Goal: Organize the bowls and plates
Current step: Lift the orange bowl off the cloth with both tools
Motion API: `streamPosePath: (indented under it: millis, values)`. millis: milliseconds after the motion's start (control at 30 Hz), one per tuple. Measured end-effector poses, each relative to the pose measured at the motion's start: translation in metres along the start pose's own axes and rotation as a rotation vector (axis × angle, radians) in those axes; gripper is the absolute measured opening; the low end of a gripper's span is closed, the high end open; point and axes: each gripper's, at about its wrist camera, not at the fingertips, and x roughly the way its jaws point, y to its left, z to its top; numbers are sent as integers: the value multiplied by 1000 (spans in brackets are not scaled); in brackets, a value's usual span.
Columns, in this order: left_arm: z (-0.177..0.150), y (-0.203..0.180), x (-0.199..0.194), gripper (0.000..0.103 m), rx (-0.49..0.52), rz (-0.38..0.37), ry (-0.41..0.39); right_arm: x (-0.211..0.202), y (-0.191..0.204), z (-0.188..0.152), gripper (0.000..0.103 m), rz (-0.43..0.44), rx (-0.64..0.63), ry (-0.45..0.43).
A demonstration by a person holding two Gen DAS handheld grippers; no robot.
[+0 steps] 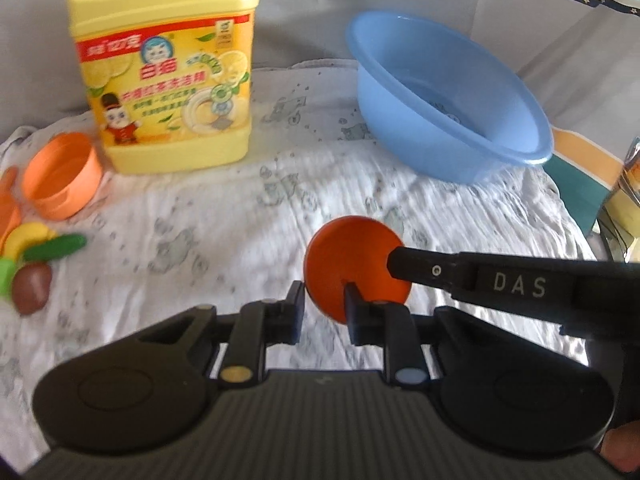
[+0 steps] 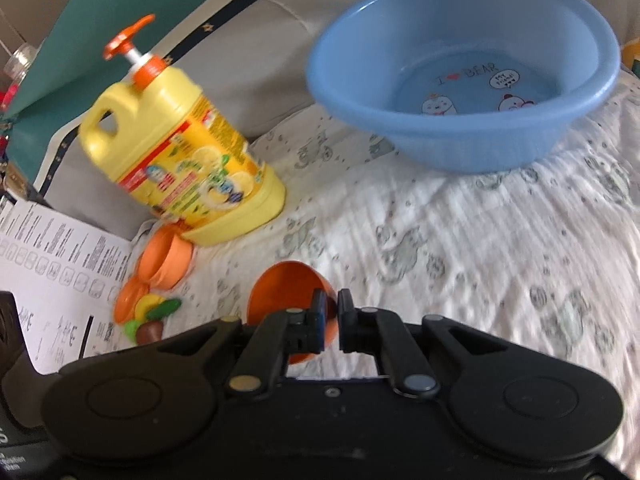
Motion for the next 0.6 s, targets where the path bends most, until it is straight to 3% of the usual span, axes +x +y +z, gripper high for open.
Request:
streamPosePath:
  millis: [600]
  values:
    - [-82,-12,-112,20,-18,-5,-13,-105,22,-85,6,59,1,11]
